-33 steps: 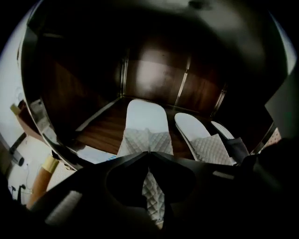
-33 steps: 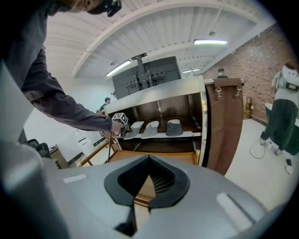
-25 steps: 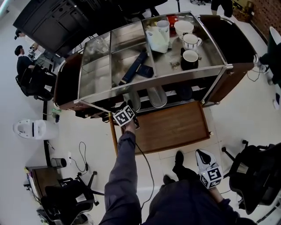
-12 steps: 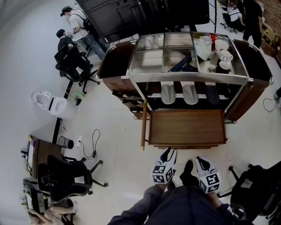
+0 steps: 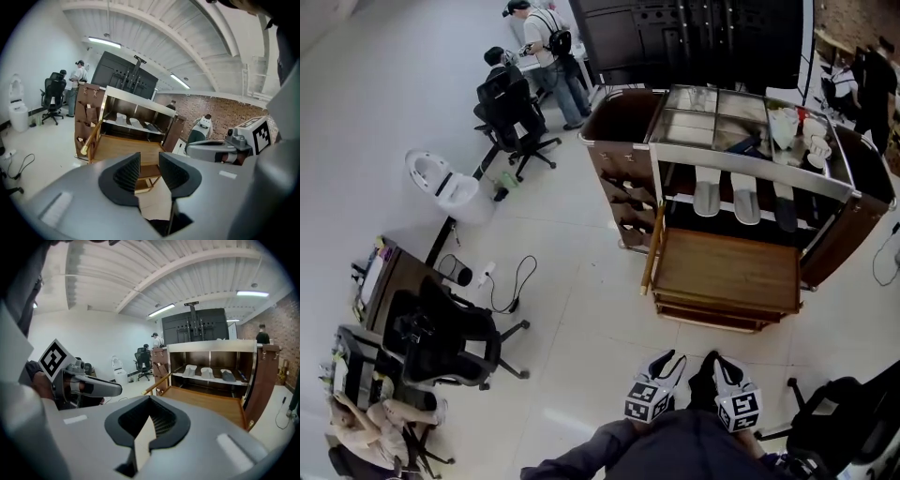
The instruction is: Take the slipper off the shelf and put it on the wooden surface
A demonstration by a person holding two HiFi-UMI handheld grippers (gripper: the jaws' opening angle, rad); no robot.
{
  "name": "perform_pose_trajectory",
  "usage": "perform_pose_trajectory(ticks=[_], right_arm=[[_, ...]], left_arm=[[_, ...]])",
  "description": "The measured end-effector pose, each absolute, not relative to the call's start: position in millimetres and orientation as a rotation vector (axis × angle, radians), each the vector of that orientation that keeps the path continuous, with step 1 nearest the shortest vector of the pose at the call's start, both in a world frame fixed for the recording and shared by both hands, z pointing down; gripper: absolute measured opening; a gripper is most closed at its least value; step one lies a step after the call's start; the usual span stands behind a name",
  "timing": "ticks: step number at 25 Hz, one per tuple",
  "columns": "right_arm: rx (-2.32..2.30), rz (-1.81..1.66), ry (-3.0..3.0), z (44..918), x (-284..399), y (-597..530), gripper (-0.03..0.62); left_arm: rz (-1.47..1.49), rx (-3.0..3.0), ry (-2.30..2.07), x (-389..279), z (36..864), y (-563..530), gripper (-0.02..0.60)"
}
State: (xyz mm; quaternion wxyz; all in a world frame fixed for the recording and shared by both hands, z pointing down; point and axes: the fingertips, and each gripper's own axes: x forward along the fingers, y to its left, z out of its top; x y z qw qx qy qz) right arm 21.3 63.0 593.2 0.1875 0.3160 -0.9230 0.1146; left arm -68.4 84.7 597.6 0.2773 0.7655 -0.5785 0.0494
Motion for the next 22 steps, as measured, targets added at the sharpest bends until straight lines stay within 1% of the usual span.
perform_pose_trajectory(ticks=[6, 14, 22], right_arm=[[0.873, 0.332, -2.586, 599, 18, 101, 0.002], [0.868, 0.303, -2.611, 592, 1, 107, 0.002], [0.881, 0.299, -2.606, 587, 0, 103, 0.002]], left_arm=[[0.144, 2.093, -1.519, -62, 596, 125, 0.143], [0.169, 2.152, -1.522, -66, 591, 130, 0.138], [0.156, 2.129, -1.571, -86, 592, 128, 0.138]])
